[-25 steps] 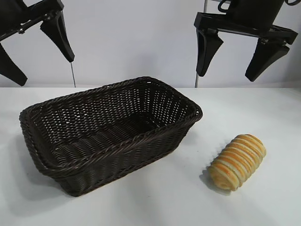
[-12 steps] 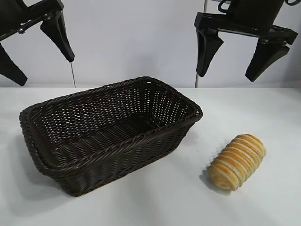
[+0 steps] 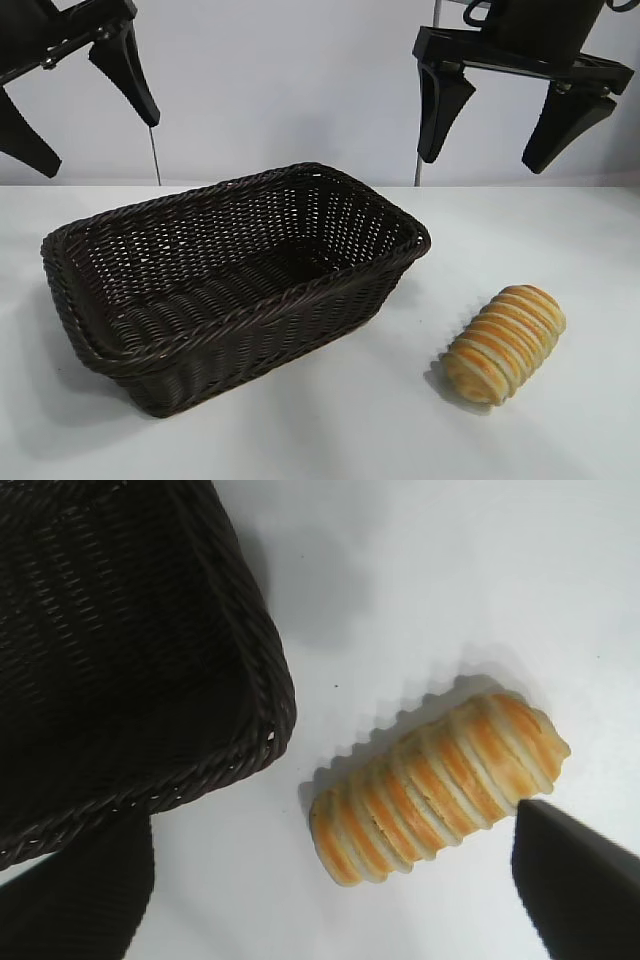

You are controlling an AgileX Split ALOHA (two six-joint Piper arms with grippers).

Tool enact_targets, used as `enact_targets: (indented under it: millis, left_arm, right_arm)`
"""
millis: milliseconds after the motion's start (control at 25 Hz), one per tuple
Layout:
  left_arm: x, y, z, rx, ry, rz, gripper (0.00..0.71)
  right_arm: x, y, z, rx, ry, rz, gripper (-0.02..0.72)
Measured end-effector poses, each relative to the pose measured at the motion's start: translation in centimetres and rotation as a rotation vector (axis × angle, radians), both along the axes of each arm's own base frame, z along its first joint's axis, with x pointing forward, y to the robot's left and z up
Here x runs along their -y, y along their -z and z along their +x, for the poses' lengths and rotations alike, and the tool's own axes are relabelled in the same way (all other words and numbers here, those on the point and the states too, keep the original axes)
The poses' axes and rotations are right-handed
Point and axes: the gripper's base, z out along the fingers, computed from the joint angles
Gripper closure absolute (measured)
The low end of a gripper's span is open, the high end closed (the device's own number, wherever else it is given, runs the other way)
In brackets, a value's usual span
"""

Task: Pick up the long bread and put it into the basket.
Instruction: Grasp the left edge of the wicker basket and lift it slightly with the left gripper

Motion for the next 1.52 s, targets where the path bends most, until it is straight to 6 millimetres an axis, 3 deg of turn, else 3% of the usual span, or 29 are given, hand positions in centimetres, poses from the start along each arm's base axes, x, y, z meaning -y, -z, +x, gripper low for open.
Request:
enact_targets:
  millis: [160, 400, 640, 840, 1240, 1360, 1520]
  left_arm:
    - [-0.6, 0.3, -1.2, -0.068, -0.007, 0.054, 0.041]
    - [-2.1, 1.0, -5.3, -0.089, -0.119, 0.121, 0.041]
    - [-1.4, 4.9, -7.3, -0.12, -0.18, 0.05, 0.041]
    - [-0.4, 6.7, -6.7, -0.086, -0.221, 0.014, 0.041]
    - [-0.1, 12.3, -5.3, -0.208, -0.237, 0.056, 0.047]
    - [0.0, 12.5, -5.1, -0.197, -0.243, 0.041, 0.126]
    - [0.0, 12.4, -4.9, -0.173, -0.255, 0.032, 0.395]
  right_arm:
    - [0.0, 0.0, 0.0, 0.0, 0.0, 0.0, 0.008]
    - [0.0, 0.0, 0.0, 0.0, 0.0, 0.0, 0.008]
    - [0.0, 0.0, 0.0, 0.0, 0.0, -0.001, 0.008]
    - [0.0, 0.0, 0.0, 0.001, 0.0, -0.002, 0.008]
    - [0.0, 0.0, 0.0, 0.001, 0.0, -0.002, 0.008]
    - [0.0, 0.0, 0.0, 0.001, 0.0, -0.002, 0.008]
    - [0.0, 0.0, 0.0, 0.001, 0.0, -0.002, 0.008]
